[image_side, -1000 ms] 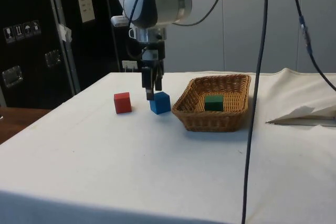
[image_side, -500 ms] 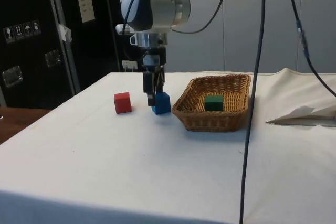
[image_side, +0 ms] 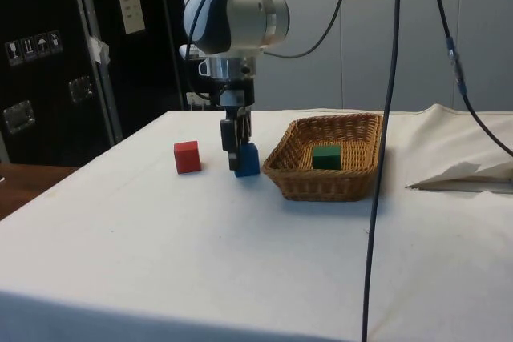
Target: Pick up exactly two blocks and place them into the basket.
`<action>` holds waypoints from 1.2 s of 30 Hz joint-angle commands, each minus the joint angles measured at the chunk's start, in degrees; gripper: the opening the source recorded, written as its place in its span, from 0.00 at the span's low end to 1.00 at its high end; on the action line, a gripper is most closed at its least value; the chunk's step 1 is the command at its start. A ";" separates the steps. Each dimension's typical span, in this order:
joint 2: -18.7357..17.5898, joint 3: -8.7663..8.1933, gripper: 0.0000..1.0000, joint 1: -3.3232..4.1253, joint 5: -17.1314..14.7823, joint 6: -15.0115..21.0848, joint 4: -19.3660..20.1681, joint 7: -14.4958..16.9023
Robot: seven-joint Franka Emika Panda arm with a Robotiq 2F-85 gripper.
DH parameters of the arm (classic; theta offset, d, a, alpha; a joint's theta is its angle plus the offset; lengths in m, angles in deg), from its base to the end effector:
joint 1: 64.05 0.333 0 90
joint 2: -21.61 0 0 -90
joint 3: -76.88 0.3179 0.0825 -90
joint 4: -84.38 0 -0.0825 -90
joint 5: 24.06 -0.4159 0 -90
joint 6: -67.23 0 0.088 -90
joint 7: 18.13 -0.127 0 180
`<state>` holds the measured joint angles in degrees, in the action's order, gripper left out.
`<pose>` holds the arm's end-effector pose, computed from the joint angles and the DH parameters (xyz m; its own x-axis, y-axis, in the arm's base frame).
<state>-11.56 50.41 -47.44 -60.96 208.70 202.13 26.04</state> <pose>0.5881 -0.1079 0.1260 0.9913 0.1298 0.0231 0.1317 -0.9821 -0.1349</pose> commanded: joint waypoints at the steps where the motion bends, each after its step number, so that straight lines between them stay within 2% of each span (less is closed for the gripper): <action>1: -0.11 0.40 0.35 -0.34 -0.46 -0.17 -0.17 0.46; 3: -0.11 0.46 0.17 -0.34 -0.52 -0.11 -0.17 0.52; 5: -0.11 0.46 0.12 -0.34 -0.52 -0.06 -0.23 0.57; 8: -0.11 0.46 0.11 -0.40 -0.52 -0.06 -0.23 0.63; 9: 0.06 0.00 0.11 0.00 0.00 -0.06 -0.23 0.11; 10: -0.11 0.46 0.11 -0.40 -0.57 -0.06 -0.23 0.63; 12: -0.17 0.46 0.11 -0.40 -0.52 -0.06 -0.23 0.63; 14: 1.03 -0.34 0.11 0.11 0.52 -0.86 -0.11 0.23; 17: 2.23 -1.03 0.11 0.52 1.20 -1.55 0.17 0.23; 18: 1.03 -0.34 0.11 0.06 0.23 -0.80 -0.40 0.57; 19: 2.64 -1.15 0.11 0.63 1.43 -1.78 0.29 0.23; 23: 5.04 -1.78 0.11 0.80 2.52 -2.35 1.83 0.23; 25: 7.39 -2.06 0.02 0.80 3.67 -2.35 3.61 0.34; 26: 8.14 -2.06 0.01 0.74 4.01 -2.29 4.18 0.34; 27: 7.51 -1.49 0.01 0.29 3.21 -2.35 3.61 0.63; 28: 9.05 -2.18 0.01 0.74 4.47 -2.29 4.81 0.34; 35: 15.47 -3.09 0.01 0.69 7.73 -2.23 9.63 0.23; 36: 14.95 -2.58 0.01 0.29 6.88 -2.35 9.11 0.63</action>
<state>3.39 47.84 -47.15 -54.08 206.35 211.24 26.67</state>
